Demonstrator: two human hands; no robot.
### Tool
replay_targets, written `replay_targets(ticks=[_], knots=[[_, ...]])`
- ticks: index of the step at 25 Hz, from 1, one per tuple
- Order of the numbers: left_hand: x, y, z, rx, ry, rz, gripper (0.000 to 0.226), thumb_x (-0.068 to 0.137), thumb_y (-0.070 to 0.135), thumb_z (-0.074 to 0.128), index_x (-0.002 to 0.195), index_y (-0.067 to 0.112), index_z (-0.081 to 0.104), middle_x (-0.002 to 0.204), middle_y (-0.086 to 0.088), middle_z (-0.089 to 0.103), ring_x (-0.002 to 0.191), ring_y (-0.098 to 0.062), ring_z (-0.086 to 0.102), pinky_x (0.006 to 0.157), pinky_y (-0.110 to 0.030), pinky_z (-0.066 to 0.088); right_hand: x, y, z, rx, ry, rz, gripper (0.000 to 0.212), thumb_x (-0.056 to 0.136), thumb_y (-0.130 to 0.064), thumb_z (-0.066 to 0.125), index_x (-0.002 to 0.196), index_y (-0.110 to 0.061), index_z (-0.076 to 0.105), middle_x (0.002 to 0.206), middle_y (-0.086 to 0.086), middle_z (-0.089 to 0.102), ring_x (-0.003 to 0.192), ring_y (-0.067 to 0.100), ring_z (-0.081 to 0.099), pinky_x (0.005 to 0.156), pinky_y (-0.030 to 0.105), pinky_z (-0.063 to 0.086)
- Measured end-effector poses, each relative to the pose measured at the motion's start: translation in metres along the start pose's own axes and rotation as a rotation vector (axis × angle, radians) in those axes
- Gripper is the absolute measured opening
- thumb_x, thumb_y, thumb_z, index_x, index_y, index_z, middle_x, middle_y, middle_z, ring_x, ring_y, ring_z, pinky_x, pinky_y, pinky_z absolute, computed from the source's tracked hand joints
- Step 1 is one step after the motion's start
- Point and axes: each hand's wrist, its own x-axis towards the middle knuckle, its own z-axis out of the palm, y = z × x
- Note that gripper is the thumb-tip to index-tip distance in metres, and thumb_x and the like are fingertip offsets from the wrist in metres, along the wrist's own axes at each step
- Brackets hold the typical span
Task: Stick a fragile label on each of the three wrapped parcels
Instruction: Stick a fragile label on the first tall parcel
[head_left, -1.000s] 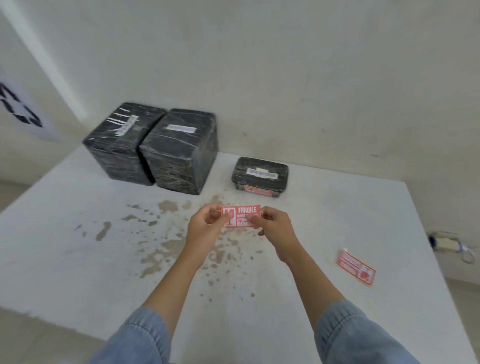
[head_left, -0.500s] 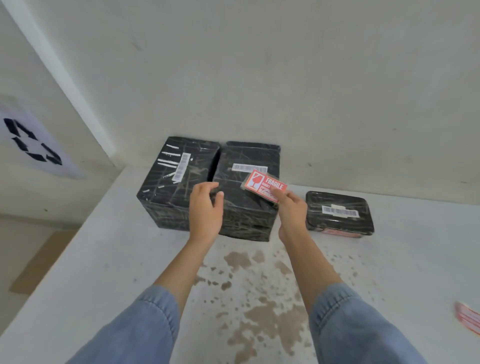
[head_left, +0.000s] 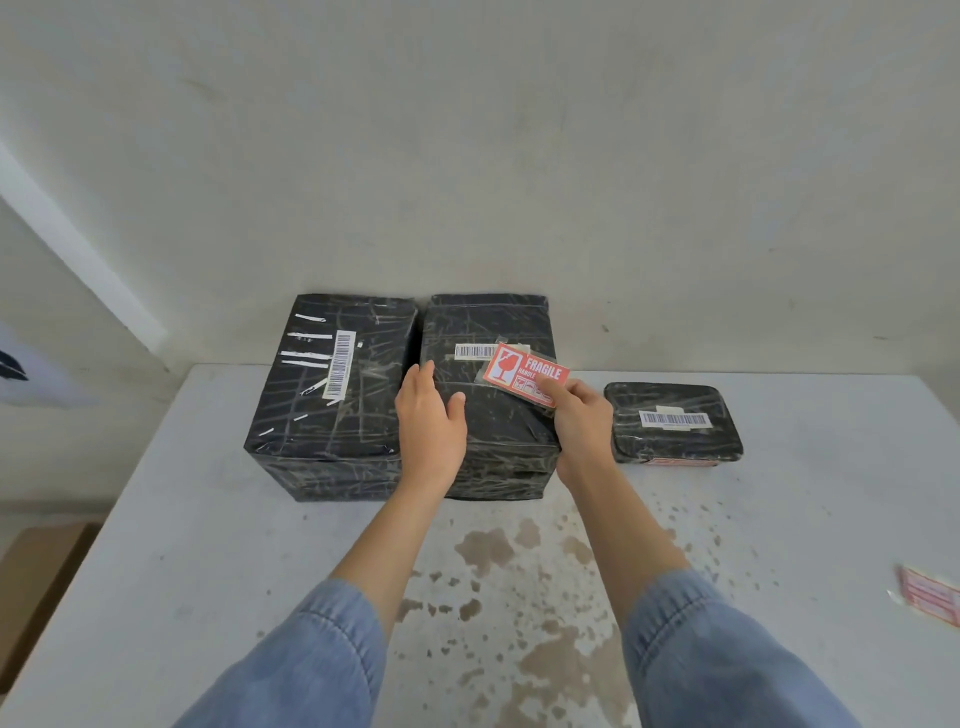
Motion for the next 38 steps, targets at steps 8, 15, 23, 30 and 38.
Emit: replay_targets(ticks=[8,15,23,30,38], knots=[[-0.035,0.008,0.001,0.044,0.002,0.012,0.055,0.096,0.022,0.045,0.145,0.007,0.025,0.156,-0.006,0.020,0.144,-0.022,0.017,0.115,-0.036,0.021,-0.019,0.006,-0.028,-0.002,0.003,0.016,0.012,0.084,-0.014,0.068,0.073,-0.011,0.064,0.087,0.006,0.072,0.092,0.025,0.070,0.092,0.045,0.055],[-0.120,0.000,0.010,-0.026,0.057,-0.053,0.054,0.097,0.024,0.043,0.145,0.008,0.026,0.157,-0.005,0.019,0.145,-0.020,0.015,0.114,-0.031,0.019,-0.065,0.018,-0.078,-0.021,-0.104,0.016,0.012,0.085,-0.011,0.067,0.074,-0.011,0.065,0.089,0.011,0.072,0.087,0.027,0.070,0.089,0.046,0.056],[-0.154,-0.002,0.017,-0.037,0.085,-0.038,0.054,0.097,0.024,0.043,0.145,0.008,0.026,0.156,-0.003,0.019,0.144,-0.018,0.016,0.115,-0.030,0.017,-0.085,0.028,-0.105,-0.056,-0.144,0.027,0.008,0.087,-0.012,0.066,0.079,-0.009,0.066,0.086,0.008,0.072,0.076,0.019,0.070,0.063,0.028,0.057],[-0.140,-0.007,0.005,-0.068,0.107,-0.032,0.058,0.087,0.026,0.061,0.139,0.011,0.041,0.145,-0.001,0.037,0.134,-0.017,0.034,0.108,-0.027,0.028,-0.059,0.004,-0.092,-0.135,-0.177,0.013,0.008,0.086,-0.013,0.066,0.079,-0.013,0.067,0.089,0.009,0.073,0.077,0.020,0.070,0.073,0.033,0.059],[-0.067,0.008,-0.002,-0.158,-0.021,-0.021,0.041,0.094,0.034,0.048,0.130,0.015,0.053,0.144,0.003,0.039,0.134,-0.014,0.035,0.108,-0.027,0.024,-0.003,-0.013,-0.041,-0.353,-0.180,-0.200,0.022,0.072,-0.018,0.077,0.057,-0.011,0.064,0.121,0.004,0.061,0.101,0.024,0.066,0.095,0.047,0.050]])
